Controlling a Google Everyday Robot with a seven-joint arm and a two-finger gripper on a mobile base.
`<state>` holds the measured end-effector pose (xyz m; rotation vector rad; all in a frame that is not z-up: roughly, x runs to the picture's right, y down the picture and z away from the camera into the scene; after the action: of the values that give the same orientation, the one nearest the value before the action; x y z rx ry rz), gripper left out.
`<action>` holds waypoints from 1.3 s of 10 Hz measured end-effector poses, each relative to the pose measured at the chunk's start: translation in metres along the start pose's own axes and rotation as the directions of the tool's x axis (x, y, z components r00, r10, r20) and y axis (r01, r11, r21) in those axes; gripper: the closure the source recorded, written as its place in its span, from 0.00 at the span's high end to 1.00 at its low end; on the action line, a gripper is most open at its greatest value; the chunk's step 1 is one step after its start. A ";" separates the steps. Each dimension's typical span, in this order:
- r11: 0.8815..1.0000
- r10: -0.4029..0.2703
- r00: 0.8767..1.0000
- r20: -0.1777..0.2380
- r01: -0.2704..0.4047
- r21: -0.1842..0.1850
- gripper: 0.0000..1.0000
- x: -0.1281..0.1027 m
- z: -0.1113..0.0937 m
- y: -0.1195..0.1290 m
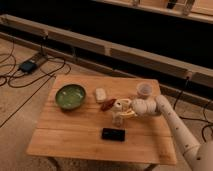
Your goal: Stand the bottle upright
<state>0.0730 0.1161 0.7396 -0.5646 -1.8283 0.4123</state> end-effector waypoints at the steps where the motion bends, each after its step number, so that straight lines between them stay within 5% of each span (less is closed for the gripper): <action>1: 1.000 0.011 1.000 -0.005 -0.011 0.000 0.80 0.002 -0.001 0.000; 7: 0.998 0.068 0.996 -0.049 -0.069 -0.004 0.80 0.012 0.006 -0.005; 13: 1.000 0.027 0.993 -0.112 -0.029 -0.010 0.80 -0.028 0.023 0.005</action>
<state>0.0590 0.1045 0.7077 -0.6099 -1.7178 0.3820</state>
